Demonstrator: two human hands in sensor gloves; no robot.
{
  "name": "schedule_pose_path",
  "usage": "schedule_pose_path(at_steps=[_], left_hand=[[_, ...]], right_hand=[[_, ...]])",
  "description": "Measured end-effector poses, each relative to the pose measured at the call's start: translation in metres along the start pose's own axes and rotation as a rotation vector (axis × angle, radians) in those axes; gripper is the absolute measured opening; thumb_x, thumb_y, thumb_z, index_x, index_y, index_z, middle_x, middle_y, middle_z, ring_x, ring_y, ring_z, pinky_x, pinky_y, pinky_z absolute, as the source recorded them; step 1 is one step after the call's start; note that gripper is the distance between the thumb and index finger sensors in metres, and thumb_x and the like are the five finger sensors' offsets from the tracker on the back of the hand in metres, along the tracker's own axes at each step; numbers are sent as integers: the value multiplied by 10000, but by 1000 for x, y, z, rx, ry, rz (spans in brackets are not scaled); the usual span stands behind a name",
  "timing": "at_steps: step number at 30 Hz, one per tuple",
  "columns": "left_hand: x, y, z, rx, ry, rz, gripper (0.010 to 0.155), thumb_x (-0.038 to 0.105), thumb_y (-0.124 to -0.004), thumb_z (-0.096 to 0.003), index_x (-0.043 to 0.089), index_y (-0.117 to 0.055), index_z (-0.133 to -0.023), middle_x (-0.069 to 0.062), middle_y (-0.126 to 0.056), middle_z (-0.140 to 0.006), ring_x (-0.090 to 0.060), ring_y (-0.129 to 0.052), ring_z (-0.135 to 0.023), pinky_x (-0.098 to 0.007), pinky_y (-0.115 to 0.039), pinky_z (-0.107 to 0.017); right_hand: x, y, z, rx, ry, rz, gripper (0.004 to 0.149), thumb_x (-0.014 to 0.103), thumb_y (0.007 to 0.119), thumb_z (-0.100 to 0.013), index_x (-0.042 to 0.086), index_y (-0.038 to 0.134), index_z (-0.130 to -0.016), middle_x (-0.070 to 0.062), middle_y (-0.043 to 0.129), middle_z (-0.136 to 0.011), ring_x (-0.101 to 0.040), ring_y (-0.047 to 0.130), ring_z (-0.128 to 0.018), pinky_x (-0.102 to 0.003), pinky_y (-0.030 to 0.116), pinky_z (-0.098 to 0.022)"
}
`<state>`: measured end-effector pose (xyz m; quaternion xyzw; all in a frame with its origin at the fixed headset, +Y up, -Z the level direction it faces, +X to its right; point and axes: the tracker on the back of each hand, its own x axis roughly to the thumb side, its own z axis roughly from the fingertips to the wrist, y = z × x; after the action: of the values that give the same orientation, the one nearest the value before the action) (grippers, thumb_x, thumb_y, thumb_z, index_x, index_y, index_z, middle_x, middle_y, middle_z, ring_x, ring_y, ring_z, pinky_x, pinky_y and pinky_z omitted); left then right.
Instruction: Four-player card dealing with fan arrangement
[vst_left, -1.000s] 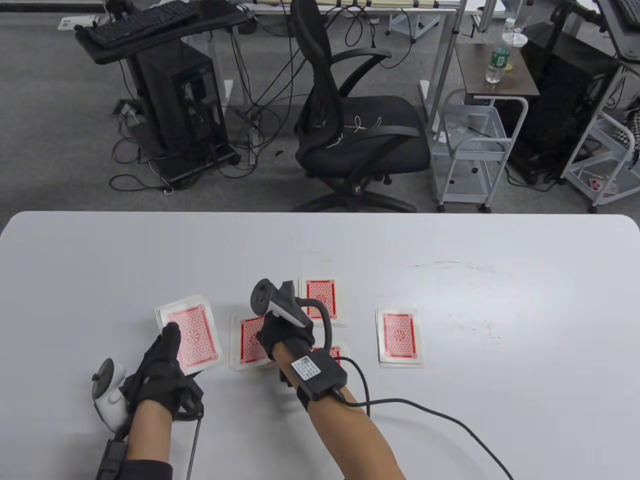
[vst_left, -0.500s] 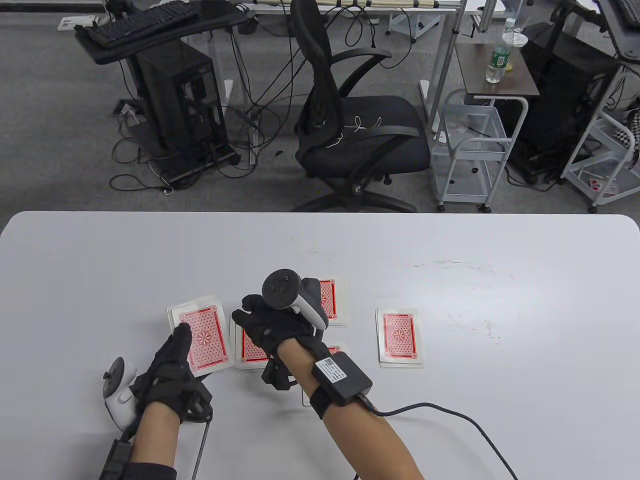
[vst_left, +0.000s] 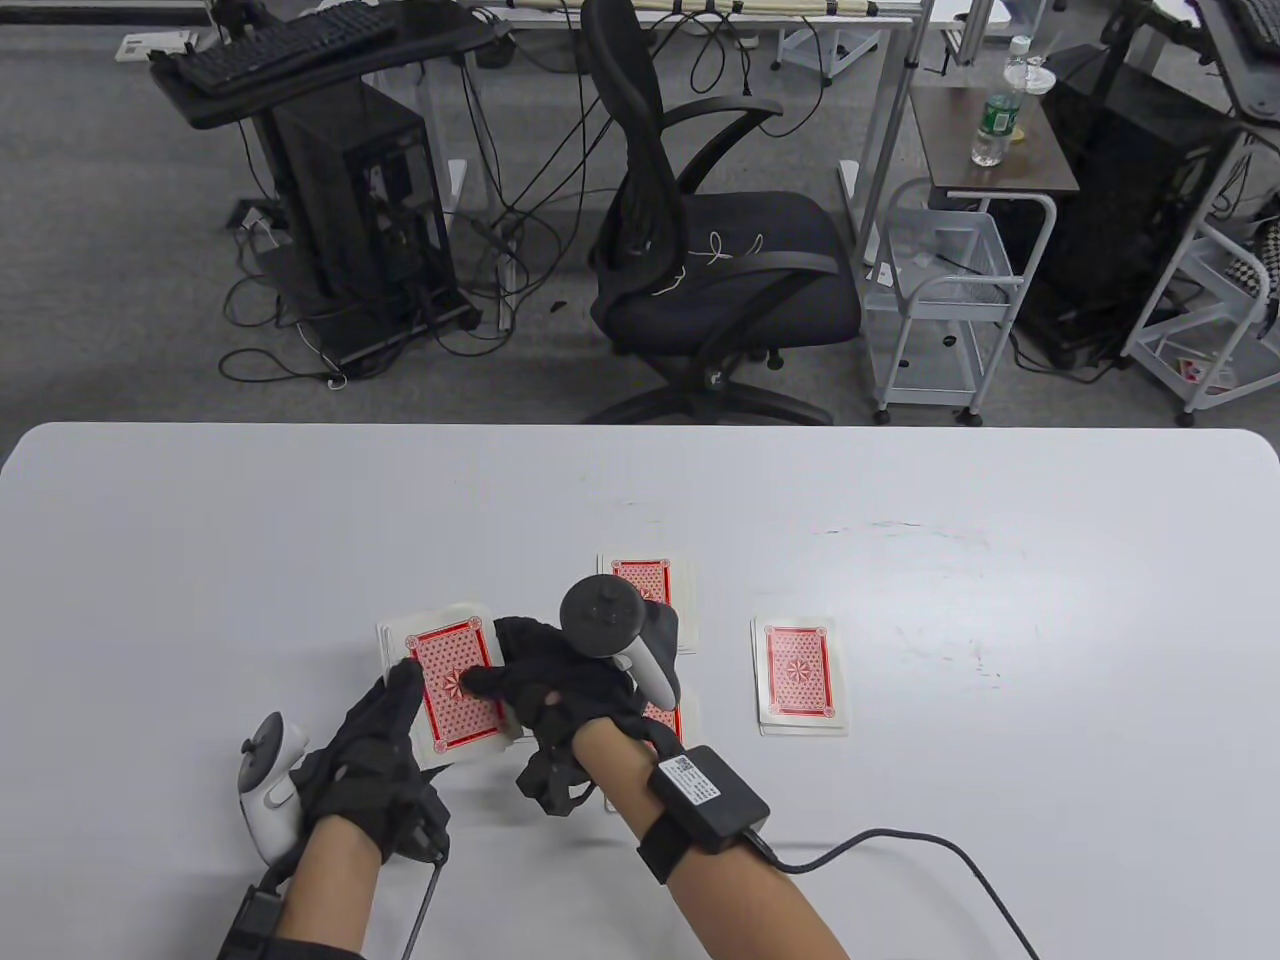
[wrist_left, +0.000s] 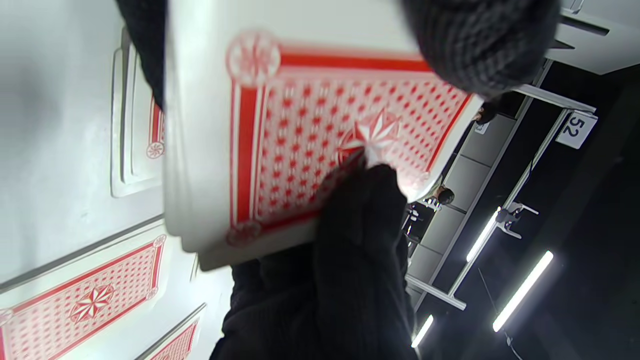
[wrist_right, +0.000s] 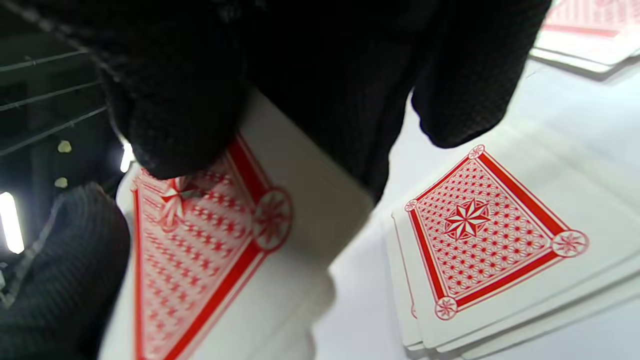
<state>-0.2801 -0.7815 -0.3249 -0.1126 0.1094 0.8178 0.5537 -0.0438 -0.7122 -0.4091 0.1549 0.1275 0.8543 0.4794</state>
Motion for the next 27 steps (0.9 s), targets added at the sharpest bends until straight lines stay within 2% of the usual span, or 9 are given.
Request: schedule_pose_path(at_steps=[3,6,8,11,14,16,21,23,27], left_hand=[[1,-4,-1,-12,-11,-20,482,548,-789,-472,338,-777,-906,88,-943,-858,-230,-1033,-723,-430,-892,-518],[0,-2,-2,30,-13,-17,481,546,-790,-472,336,-780,-905,87,-945,-855,-232,-1034,-721,-429,-893,-517],[1,4,-2,46,-9,-21,481,549,-789,-474,338,-777,-906,89,-942,-858,-230,-1033,-724,-428,-893,-518],[2,11,-4,78,-10,-15,480,550,-788,-477,336,-776,-907,89,-940,-860,-230,-1032,-724,-428,-891,-520],[2,13,-5,87,-11,-8,480,550,-789,-477,336,-776,-907,88,-942,-859,-230,-1033,-723,-429,-891,-519],[2,14,-4,89,-11,-10,480,551,-788,-478,337,-776,-907,90,-941,-860,-230,-1031,-725,-430,-890,-520],[3,16,-4,102,-8,-10,479,550,-788,-480,335,-775,-908,86,-941,-860,-232,-1031,-725,-429,-891,-520],[3,16,-4,107,-6,-28,479,551,-788,-480,335,-777,-907,86,-941,-860,-233,-1031,-725,-428,-890,-521],[3,16,-6,102,2,-38,479,551,-789,-480,336,-777,-907,84,-942,-860,-233,-1031,-724,-430,-890,-520]], right_hand=[[-10,-10,0,52,12,-71,578,322,885,-462,41,712,-937,-18,944,-685,-225,1083,-557,-571,741,-533],[-19,-28,-2,13,40,-94,575,322,871,-471,32,708,-940,-15,943,-689,-225,1076,-564,-567,736,-533],[-24,-45,-6,-31,65,-76,591,326,878,-471,27,699,-948,-16,943,-682,-222,1062,-501,-545,744,-510],[-30,-76,-17,-127,113,49,624,329,887,-470,30,669,-972,-15,935,-683,-184,1016,-391,-535,754,-475],[-38,-95,-35,-169,209,207,679,319,876,-479,39,580,-1022,-28,876,-731,-160,982,-372,-542,749,-464],[-47,-100,-48,-206,248,289,712,320,880,-476,46,540,-1038,-36,842,-750,-154,986,-365,-541,756,-455],[-70,-96,-74,-198,401,524,715,339,877,-481,41,532,-1032,-29,835,-726,-132,1012,-326,-512,778,-448],[-80,-91,-84,-202,490,720,718,361,882,-476,48,544,-1028,-13,845,-698,-116,1008,-306,-499,782,-449],[-92,-81,-91,-143,564,984,757,454,880,-456,77,561,-1031,1,851,-684,-106,980,-293,-497,769,-466]])
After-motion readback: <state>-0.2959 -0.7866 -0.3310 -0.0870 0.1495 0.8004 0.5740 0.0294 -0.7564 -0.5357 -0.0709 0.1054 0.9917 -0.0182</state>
